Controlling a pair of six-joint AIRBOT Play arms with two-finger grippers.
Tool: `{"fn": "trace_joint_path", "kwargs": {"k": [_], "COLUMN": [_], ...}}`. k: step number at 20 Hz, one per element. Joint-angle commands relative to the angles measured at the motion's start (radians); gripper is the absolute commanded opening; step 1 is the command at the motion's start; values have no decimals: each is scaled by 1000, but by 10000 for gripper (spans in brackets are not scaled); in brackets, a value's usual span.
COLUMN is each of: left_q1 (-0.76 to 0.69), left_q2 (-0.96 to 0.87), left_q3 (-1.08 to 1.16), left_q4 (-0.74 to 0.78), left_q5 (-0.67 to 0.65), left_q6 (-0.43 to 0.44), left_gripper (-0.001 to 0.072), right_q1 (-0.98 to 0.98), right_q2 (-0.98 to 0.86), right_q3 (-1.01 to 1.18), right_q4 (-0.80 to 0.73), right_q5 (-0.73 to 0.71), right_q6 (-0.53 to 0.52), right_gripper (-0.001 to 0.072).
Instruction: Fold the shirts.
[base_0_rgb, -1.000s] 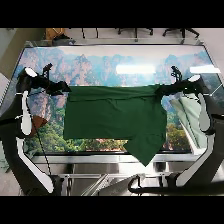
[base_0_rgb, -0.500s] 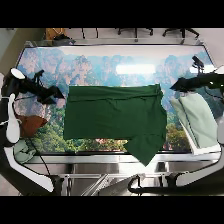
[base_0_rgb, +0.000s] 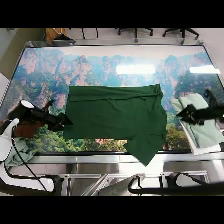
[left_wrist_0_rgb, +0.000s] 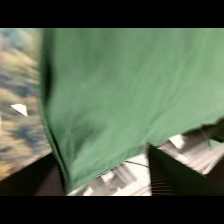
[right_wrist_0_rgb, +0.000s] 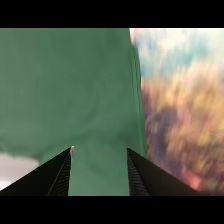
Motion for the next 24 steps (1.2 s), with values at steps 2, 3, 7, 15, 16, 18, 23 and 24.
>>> {"fn": "trace_joint_path", "kwargs": {"k": [2, 3, 7, 15, 16, 18, 23, 24], "left_q1": [0, 0, 0, 0, 0, 5, 14, 23], "left_q2": [11, 11, 11, 12, 22, 79, 276, 306], "left_q3": [-99, -87, -29, 44, 39, -19, -208, -229], "left_q4": [-64, -64, -67, -66, -64, -56, 163, 167], "left_q5": [40, 44, 26, -44, -50, -50, -84, -119], "left_q6": [65, 66, 64, 55, 47, 45, -94, -114], "left_gripper": [210, 36, 18, 18, 18, 17, 17, 17], "right_q1": [-14, -14, 30, 224, 223, 219, 214, 214], "right_q2": [49, 50, 43, 5, 31, 99, 280, 310], "right_q3": [-256, -299, -428, -436, -418, -387, -380, -380], "right_q4": [-3, -3, 37, 230, 224, 120, -284, -316], "right_q5": [-53, -73, -160, -151, -119, -80, 98, 122], "right_q6": [-22, -26, -71, -142, -141, -39, 248, 264], "right_gripper": [537, 523, 519, 150, 24, 23, 22, 22]}}
